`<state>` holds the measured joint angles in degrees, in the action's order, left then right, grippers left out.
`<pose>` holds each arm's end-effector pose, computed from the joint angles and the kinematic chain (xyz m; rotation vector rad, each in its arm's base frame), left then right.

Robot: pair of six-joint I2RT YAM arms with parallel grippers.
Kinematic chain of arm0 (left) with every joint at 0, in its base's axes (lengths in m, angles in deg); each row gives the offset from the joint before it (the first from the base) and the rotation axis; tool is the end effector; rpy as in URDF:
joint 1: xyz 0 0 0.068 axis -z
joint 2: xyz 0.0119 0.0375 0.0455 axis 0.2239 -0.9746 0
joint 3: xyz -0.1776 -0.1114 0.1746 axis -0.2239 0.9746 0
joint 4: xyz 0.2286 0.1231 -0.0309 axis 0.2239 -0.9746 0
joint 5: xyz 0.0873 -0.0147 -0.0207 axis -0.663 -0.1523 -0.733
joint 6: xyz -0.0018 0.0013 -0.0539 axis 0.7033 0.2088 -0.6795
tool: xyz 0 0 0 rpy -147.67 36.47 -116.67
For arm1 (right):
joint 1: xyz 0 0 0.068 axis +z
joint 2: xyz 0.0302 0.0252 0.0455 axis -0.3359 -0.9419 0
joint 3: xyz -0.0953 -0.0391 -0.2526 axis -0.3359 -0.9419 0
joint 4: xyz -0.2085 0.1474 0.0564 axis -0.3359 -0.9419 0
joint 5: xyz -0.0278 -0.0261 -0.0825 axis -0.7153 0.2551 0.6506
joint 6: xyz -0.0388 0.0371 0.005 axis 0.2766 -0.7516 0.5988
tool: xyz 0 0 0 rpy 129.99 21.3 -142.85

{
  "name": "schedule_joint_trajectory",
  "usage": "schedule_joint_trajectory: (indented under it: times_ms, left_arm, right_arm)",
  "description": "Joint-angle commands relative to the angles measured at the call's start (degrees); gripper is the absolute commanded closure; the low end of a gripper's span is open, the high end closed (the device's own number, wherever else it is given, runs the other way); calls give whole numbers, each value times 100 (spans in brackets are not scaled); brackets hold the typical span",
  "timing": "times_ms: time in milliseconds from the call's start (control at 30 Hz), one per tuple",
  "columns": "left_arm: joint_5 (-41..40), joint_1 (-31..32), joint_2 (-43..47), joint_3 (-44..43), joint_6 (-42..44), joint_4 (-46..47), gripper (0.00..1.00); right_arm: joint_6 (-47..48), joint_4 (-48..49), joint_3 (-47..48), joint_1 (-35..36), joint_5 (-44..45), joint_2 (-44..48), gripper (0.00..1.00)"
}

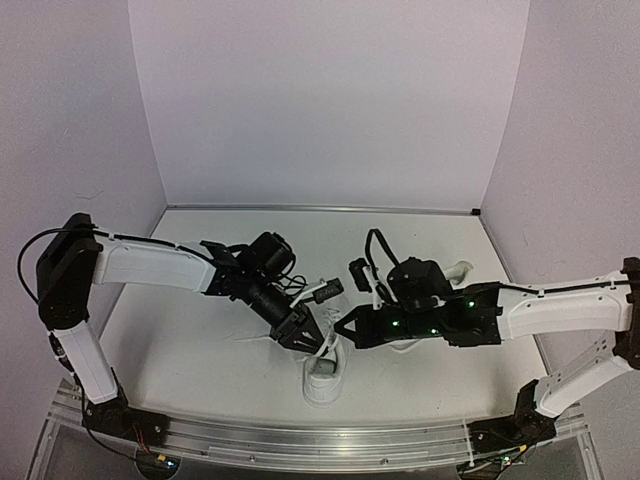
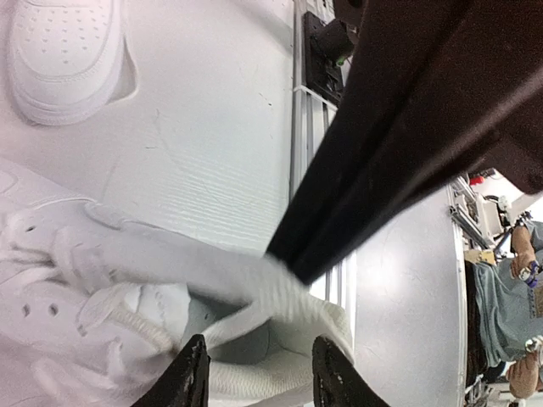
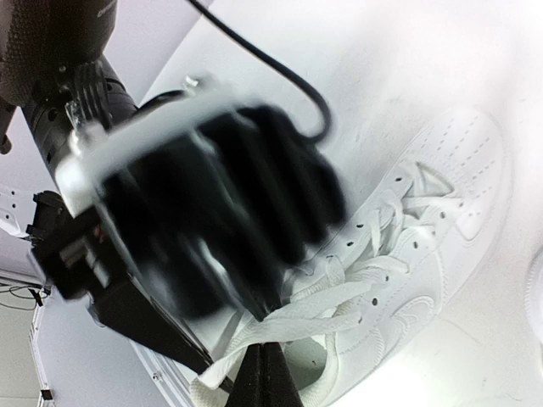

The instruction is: Tie the shoes

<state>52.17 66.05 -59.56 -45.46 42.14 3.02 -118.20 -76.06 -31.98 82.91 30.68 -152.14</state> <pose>0.1960 -0.3063 0.2031 1.5631 2.0743 -1.4257 0.1331 0.2743 0.2428 -0.6145 2.2524 1.1126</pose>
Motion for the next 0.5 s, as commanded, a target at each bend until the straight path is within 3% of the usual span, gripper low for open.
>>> schedule_joint_trajectory:
  times_ms: [0, 133, 233, 467]
  left_arm:
    - [-351, -515, 851, 316, -311, 247, 54]
    - [-1038, -984, 1265, 605, -633, 233, 47]
    - [-1876, -1016, 1347, 695, -681, -68, 46]
    - [-2861, -1018, 1606, 1388, -952, -263, 48]
  right_arm:
    - [18, -332, -138, -6, 381, 399, 100]
    - [6, -586, -199, -5, 598, 609, 100]
    - [-16, -804, -241, -4, 724, 814, 100]
    - [-74, -1115, -393, -5, 1038, 1225, 100]
